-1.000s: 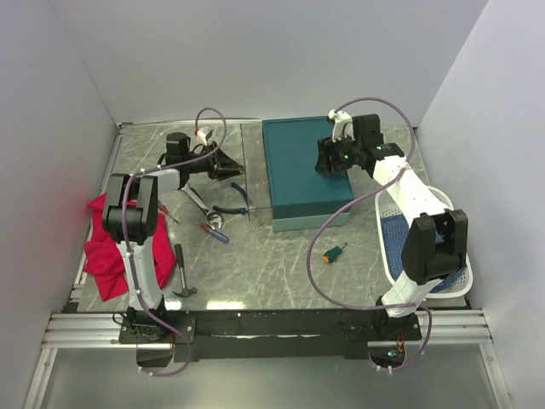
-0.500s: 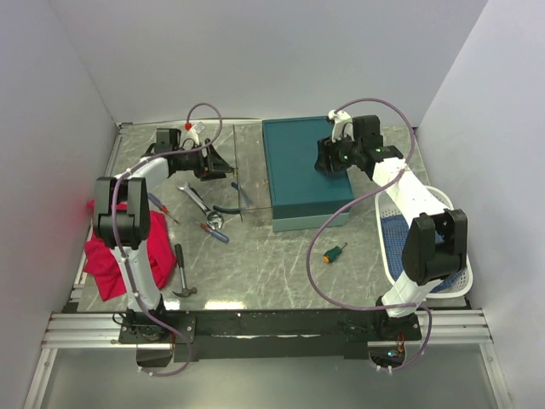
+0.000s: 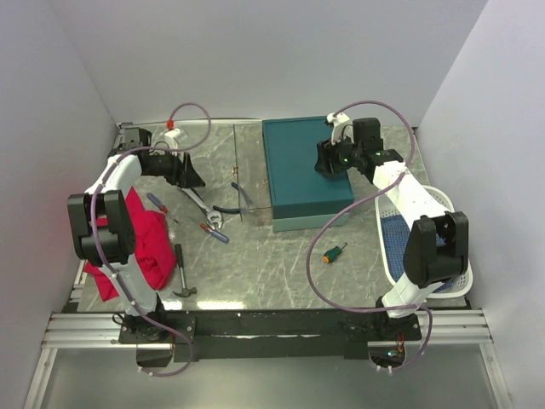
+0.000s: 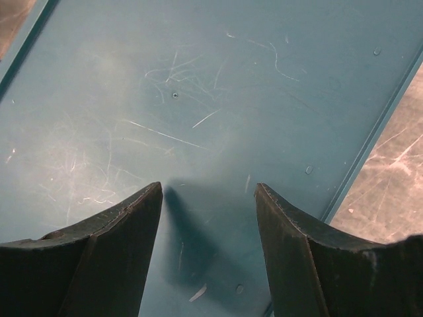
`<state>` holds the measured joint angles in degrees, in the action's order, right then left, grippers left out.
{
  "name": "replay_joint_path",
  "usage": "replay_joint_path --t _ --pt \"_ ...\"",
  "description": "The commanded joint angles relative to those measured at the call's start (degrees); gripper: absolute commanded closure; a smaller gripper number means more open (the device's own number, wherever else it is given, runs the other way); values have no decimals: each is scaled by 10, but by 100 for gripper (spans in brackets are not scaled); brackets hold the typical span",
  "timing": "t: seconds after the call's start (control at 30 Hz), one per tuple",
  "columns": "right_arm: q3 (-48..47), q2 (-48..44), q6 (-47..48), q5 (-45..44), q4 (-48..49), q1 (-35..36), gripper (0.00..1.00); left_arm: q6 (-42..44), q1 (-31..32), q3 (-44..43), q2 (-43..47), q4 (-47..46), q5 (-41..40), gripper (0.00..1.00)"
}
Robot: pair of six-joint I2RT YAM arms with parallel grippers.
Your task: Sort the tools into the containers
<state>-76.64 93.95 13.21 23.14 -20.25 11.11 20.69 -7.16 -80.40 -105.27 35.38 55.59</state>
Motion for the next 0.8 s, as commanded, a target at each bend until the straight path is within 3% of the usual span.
replay_joint_path --t 0.0,0.2,0.5,0.77 --pt "24 8 25 -41 -81 -1 33 348 4 -12 24 92 -3 26" --pt "47 -17 41 -56 -83 -1 32 474 27 -34 -22 111 -2 32" --pt "78 -54 55 -71 -87 0 32 507 91 46 -12 -6 -6 33" --pt "60 -48 62 -92 -102 0 31 558 116 25 -57 17 -3 34"
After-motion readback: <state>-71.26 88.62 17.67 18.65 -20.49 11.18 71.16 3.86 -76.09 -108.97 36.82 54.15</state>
